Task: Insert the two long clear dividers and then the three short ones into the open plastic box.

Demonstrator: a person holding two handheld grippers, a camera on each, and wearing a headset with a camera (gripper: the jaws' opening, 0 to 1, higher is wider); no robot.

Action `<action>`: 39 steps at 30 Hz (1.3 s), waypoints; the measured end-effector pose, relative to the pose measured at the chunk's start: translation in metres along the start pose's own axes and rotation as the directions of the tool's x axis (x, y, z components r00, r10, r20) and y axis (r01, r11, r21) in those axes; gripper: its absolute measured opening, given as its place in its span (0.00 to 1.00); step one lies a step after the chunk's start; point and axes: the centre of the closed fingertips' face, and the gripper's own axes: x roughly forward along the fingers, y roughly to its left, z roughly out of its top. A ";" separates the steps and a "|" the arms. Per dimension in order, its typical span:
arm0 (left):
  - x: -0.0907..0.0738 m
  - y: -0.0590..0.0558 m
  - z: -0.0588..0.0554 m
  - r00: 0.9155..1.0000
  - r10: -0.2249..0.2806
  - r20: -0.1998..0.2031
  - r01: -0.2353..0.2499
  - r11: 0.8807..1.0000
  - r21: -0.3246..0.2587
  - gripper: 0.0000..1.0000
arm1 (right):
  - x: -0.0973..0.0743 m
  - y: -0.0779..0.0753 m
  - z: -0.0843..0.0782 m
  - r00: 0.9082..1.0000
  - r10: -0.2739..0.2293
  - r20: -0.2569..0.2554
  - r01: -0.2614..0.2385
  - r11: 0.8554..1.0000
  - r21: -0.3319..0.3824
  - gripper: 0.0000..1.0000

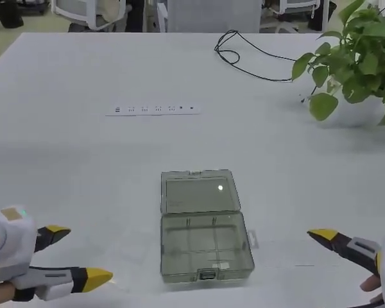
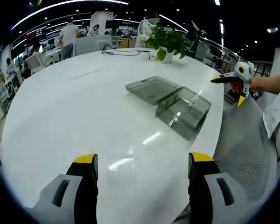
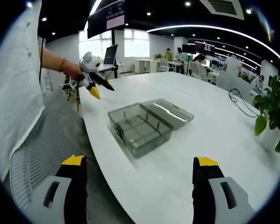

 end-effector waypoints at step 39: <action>0.028 0.042 -0.040 0.895 0.169 -0.413 -0.162 0.985 0.051 0.38 | 0.006 0.001 -0.003 1.000 -0.004 0.007 0.004 1.000 0.027 0.93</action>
